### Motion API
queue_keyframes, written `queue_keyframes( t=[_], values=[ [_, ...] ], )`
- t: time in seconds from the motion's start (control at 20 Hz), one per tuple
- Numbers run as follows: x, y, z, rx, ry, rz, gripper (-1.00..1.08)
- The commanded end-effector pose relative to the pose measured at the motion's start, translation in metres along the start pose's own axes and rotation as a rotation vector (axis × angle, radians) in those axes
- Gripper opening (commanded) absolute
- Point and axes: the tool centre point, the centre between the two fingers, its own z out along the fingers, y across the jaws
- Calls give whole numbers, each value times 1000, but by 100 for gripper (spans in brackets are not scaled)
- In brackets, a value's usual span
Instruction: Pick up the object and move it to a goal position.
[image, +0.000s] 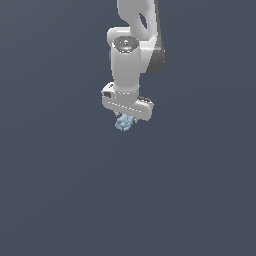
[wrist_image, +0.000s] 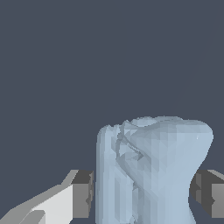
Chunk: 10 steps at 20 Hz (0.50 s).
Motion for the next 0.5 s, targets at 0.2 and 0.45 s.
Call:
queue_keyframes(
  t=[0.2, 0.45],
  values=[
    [18, 6, -64, 0, -1, 0, -100],
    [33, 10, -109, 0, -1, 0, -100]
  ],
)
